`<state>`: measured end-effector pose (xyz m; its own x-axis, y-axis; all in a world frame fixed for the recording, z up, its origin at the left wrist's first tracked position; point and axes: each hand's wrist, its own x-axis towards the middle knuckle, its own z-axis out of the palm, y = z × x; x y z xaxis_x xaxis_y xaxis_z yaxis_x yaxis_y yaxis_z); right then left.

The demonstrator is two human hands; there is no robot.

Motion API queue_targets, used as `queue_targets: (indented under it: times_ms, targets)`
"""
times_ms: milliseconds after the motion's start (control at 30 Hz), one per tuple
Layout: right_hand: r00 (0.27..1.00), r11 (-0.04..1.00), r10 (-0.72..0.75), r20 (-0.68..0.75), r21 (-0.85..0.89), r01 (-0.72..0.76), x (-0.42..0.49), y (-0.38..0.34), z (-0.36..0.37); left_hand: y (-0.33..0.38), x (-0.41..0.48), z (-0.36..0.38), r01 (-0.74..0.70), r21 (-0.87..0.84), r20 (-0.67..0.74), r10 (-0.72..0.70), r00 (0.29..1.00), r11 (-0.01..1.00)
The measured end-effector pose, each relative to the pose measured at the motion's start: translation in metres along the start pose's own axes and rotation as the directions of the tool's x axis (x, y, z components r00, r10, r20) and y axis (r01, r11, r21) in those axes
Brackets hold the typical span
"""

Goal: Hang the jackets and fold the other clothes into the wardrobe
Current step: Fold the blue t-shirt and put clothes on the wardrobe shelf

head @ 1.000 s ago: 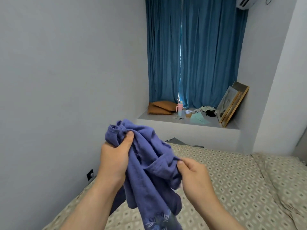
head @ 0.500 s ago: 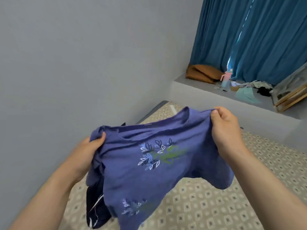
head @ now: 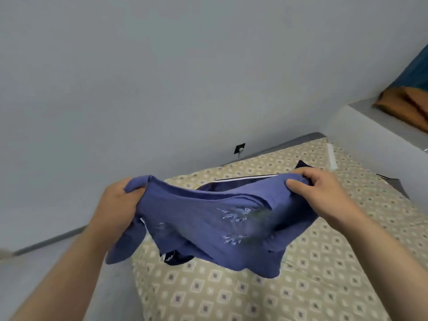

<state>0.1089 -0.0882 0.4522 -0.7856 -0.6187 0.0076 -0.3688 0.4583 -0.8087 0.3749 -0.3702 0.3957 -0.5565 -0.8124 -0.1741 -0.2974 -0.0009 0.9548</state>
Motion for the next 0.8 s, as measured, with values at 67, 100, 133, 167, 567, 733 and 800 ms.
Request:
queue_targets:
  times_ms: [67,100,133,167,567,733,800]
  targets:
    - [1.000,0.999,-0.006,-0.010,-0.036,0.006,0.017,0.025,0.013,-0.018,-0.007,0.002,-0.012,0.050,-0.061,0.015,0.998,0.999]
    - [1.000,0.999,-0.007,-0.025,-0.041,0.006,0.023,0.037,0.019,-0.028,-0.013,0.003,-0.010,0.097,-0.083,0.018,0.996,0.995]
    - [1.000,0.999,-0.007,-0.026,-0.034,0.006,0.032,0.054,0.029,-0.044,-0.023,0.007,0.007,0.131,-0.113,0.008,0.994,0.991]
    - [1.000,1.000,-0.005,-0.025,-0.027,0.004,0.038,0.068,0.038,-0.057,-0.032,0.010,0.031,0.144,-0.135,-0.011,0.991,0.989]
    - [0.994,0.997,0.000,0.113,0.079,-0.009,0.007,0.268,0.160,-0.247,-0.108,0.100,0.165,0.111,-0.367,-0.114,0.923,0.980]
    - [0.990,0.992,0.015,0.139,0.125,-0.033,-0.021,0.324,0.205,-0.332,-0.133,0.140,0.173,0.072,-0.508,-0.113,0.854,0.982]
    - [0.983,0.995,0.018,0.183,0.094,-0.036,-0.035,0.336,0.215,-0.354,-0.143,0.152,0.174,0.023,-0.554,-0.133,0.822,0.984]
